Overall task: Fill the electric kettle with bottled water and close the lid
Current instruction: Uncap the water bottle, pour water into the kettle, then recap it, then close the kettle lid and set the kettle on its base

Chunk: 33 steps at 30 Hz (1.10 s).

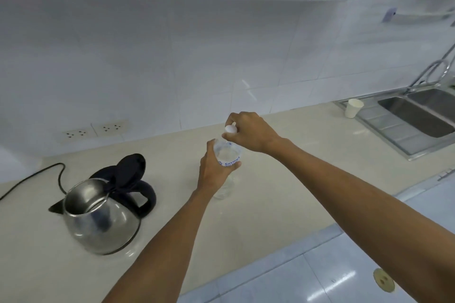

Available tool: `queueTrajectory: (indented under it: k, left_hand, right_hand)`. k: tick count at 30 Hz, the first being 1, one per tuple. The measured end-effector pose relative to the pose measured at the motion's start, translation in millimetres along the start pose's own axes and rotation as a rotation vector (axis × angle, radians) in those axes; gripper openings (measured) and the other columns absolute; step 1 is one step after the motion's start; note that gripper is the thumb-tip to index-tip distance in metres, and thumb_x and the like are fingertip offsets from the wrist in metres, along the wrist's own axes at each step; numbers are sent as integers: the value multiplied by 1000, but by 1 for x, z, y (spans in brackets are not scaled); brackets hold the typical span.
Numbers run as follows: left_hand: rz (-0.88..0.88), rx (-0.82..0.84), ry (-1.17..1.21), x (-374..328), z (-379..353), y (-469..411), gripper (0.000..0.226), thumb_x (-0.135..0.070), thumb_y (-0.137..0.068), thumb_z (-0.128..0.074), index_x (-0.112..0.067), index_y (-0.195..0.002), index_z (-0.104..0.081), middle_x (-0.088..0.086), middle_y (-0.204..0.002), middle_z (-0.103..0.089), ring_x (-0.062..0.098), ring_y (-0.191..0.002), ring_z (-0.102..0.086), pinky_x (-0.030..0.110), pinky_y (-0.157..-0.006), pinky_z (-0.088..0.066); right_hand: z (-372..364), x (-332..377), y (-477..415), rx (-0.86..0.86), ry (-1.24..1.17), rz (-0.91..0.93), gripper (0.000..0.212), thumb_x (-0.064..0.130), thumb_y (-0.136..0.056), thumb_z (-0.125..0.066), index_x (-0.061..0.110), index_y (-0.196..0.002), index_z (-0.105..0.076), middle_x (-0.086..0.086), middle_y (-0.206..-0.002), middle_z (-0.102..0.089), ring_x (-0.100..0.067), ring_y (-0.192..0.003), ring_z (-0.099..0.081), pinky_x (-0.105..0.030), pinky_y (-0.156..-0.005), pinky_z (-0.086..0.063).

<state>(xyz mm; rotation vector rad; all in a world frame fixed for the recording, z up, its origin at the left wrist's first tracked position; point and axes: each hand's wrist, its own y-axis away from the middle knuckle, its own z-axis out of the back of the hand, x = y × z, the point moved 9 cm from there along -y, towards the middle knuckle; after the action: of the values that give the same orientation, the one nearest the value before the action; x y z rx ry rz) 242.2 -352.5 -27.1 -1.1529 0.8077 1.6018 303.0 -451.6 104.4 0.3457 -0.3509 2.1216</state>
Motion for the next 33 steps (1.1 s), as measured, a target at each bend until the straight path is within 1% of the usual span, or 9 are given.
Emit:
queueTrajectory:
  k: [5,9,12,16,19,21,24,29,33]
  left_hand:
    - [31,-42,-11,9,-6,-23,88,-31,-74,-96,-22,-143,-43,-10,-122,-58,10,-108,-53,25,-89,-43]
    - [63,-22,-2,13,-7,-33,83,-26,-74,-96,-26,-138,-44,-17,-115,-57,9,-109,-53,22,-89,-40]
    - [57,16,-35,19,-8,-32,91,-30,-71,-97,-26,-142,-40,-10,-125,-58,12,-113,-54,24,-90,-41]
    - [69,68,-77,37,-11,-25,87,-28,-65,-99,-25,-131,-42,-2,-121,-63,22,-111,-62,28,-82,-47]
    - [74,115,-99,50,-7,-14,90,-29,-68,-97,-25,-140,-41,-1,-133,-60,22,-123,-59,33,-95,-50]
    - [71,105,-97,55,6,-3,88,-30,-75,-93,-25,-145,-41,-2,-143,-55,19,-132,-53,37,-107,-47]
    - [57,77,-86,55,36,20,77,-31,-82,-87,-26,-145,-43,-5,-145,-52,15,-133,-51,39,-112,-46]
    - [37,108,-113,54,102,71,58,-36,-88,-82,-26,-136,-50,-5,-131,-61,11,-121,-59,28,-100,-48]
    - [93,169,-119,74,165,116,37,-34,-88,-83,-24,-118,-62,-3,-114,-71,13,-108,-69,29,-95,-56]
  right_hand:
    - [-8,-11,-23,-10,-44,4,27,37,-84,-66,18,-103,-64,-4,-93,-62,-24,-85,-58,-34,-69,-48]
    - [-11,-12,-33,-5,-34,-1,30,39,-85,-65,16,-105,-63,-6,-97,-60,-25,-87,-58,-38,-74,-52]
    - [-18,-14,-32,44,-29,-17,27,40,-83,-66,19,-98,-61,-5,-96,-58,-24,-87,-58,-35,-71,-48]
    - [-21,-15,-27,96,-22,-46,27,43,-82,-66,22,-97,-58,-4,-98,-57,-25,-90,-58,-33,-71,-45]
    - [-19,-10,-22,78,47,-73,34,44,-87,-64,18,-109,-60,-8,-108,-55,-29,-100,-57,-36,-77,-47]
    - [-16,1,-18,-3,152,-72,44,45,-89,-64,16,-123,-58,-13,-124,-51,-34,-116,-49,-39,-85,-49]
    - [-19,48,-12,-132,236,27,50,47,-90,-64,18,-130,-57,-12,-140,-45,-34,-130,-39,-39,-89,-51]
    - [-69,140,-1,-25,9,81,44,44,-92,-62,18,-127,-56,-11,-135,-50,-31,-125,-45,-40,-94,-48]
    - [-115,186,11,47,-234,-36,50,51,-94,-57,15,-128,-52,-11,-122,-63,-30,-114,-58,-41,-93,-50]
